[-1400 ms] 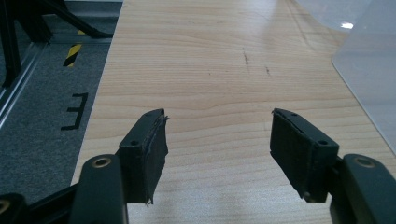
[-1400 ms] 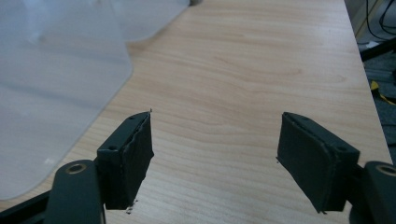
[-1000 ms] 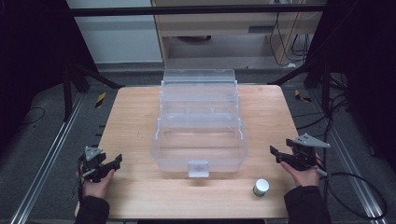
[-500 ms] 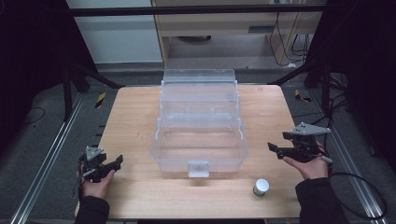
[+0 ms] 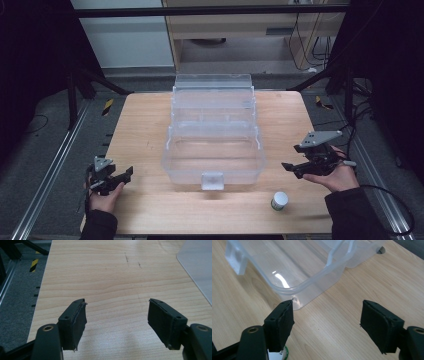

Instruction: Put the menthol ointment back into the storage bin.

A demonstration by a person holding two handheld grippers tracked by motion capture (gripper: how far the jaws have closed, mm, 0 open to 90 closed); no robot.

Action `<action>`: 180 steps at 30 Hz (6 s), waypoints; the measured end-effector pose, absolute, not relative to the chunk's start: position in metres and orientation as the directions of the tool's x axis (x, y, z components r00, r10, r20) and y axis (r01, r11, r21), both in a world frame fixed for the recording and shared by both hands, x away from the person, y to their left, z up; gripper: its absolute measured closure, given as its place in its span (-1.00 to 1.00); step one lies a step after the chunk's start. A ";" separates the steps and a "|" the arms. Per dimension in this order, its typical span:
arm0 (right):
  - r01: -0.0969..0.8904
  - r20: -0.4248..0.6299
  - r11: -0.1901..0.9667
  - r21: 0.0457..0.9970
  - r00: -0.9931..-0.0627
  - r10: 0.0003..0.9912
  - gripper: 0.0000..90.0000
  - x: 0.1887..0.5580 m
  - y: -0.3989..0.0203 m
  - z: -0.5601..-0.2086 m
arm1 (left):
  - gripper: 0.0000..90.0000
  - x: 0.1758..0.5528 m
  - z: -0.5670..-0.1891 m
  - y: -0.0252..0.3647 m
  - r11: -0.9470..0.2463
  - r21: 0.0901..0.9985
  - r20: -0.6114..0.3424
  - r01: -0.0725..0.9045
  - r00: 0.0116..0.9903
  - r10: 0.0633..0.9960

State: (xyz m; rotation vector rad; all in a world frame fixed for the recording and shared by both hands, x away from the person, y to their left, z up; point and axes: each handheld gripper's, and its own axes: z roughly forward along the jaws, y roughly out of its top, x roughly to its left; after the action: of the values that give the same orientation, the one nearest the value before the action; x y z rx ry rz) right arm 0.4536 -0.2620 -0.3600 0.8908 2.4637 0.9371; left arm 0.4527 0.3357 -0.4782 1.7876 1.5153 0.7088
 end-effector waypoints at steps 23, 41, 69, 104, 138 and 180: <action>0.369 -0.073 0.776 0.511 -0.881 0.467 -0.30 0.450 -0.234 -0.362 | -0.31 0.454 -0.479 0.332 -0.125 0.773 -0.001 0.622 0.199 0.980; 0.309 -0.068 0.851 0.425 -0.927 0.370 -0.20 0.442 -0.224 -0.373 | -0.32 0.454 -0.480 0.331 -0.135 0.770 0.003 0.624 0.208 0.978; 0.250 -0.028 0.929 0.273 -0.963 0.268 -0.07 0.434 -0.215 -0.405 | -0.32 0.454 -0.480 0.330 -0.145 0.767 0.012 0.624 0.212 0.977; 0.224 -0.002 0.964 0.144 -0.974 0.227 0.11 0.439 -0.199 -0.433 | -0.32 0.455 -0.480 0.330 -0.147 0.766 0.015 0.626 0.212 0.977; 0.326 -0.038 0.906 0.271 -0.937 0.348 0.12 0.452 -0.196 -0.345 | -0.31 0.456 -0.481 0.330 -0.143 0.761 0.011 0.632 0.209 0.978; 0.337 -0.050 0.887 0.316 -0.928 0.370 0.12 0.492 -0.168 -0.296 | -0.31 0.456 -0.480 0.330 -0.145 0.761 0.007 0.633 0.215 0.977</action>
State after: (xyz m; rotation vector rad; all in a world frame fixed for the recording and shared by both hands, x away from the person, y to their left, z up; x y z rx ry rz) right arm 0.4918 -0.1677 -0.2962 0.5539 2.9451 0.4634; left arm 0.4561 0.3298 -0.4801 1.8588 1.4886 0.6943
